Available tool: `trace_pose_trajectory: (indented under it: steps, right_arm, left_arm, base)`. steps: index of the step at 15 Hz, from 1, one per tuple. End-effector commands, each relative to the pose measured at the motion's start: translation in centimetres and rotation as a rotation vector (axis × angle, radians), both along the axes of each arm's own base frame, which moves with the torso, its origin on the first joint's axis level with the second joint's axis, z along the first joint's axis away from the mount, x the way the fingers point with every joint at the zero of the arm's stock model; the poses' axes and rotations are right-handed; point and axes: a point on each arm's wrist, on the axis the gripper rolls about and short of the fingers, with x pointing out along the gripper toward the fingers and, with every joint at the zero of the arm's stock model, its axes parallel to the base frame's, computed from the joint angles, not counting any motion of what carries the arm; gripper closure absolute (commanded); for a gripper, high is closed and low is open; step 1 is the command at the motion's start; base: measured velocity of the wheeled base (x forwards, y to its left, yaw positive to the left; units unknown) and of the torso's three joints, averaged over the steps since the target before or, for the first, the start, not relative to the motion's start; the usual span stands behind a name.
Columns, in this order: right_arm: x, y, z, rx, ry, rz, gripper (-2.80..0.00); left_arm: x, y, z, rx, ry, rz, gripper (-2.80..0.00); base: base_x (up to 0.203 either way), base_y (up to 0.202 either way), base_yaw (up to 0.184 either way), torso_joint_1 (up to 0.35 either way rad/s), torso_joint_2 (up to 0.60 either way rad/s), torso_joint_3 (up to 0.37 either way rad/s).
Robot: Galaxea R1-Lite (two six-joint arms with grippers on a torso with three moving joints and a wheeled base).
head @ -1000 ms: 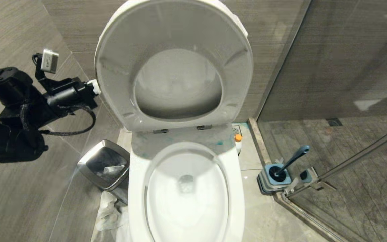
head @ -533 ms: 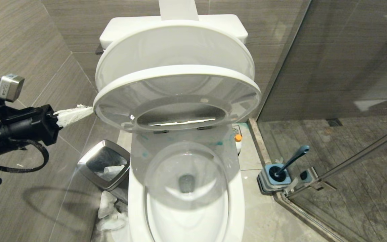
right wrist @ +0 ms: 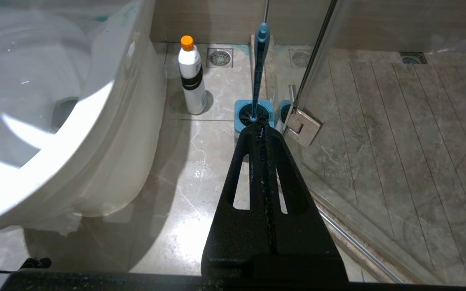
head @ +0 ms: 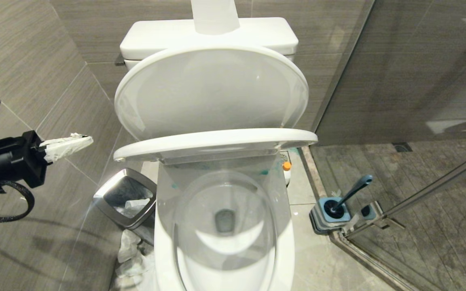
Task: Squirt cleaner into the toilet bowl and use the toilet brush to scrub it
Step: Close the toilet lid
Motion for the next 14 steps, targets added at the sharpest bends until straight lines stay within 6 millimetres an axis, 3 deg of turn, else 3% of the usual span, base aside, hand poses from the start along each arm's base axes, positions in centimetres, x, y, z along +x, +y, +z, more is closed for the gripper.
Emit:
trace_pose_trajectory:
  steps: [1, 6, 14]
  right_arm:
    - [0.0, 0.0, 0.0, 0.0, 0.001, 0.001, 0.0]
    - [0.0, 0.0, 0.0, 0.0, 0.0, 0.001, 0.0]
    - [0.0, 0.0, 0.0, 0.0, 0.001, 0.001, 0.0]
  left_arm:
    - [-0.2, 0.2, 0.1, 0.046, -0.063, 0.007, 0.0]
    - [-0.2, 0.1, -0.2, 0.055, -0.054, 0.089, 0.0]
    - [-1.1, -0.4, 0.9, 0.061, -0.082, 0.095, 0.0]
  base:
    - [0.0, 0.0, 0.0, 0.0, 0.0, 0.0]
    - [0.0, 0.0, 0.0, -0.001, 0.0, 0.014]
    - [0.0, 0.0, 0.0, 0.002, 0.0, 0.185]
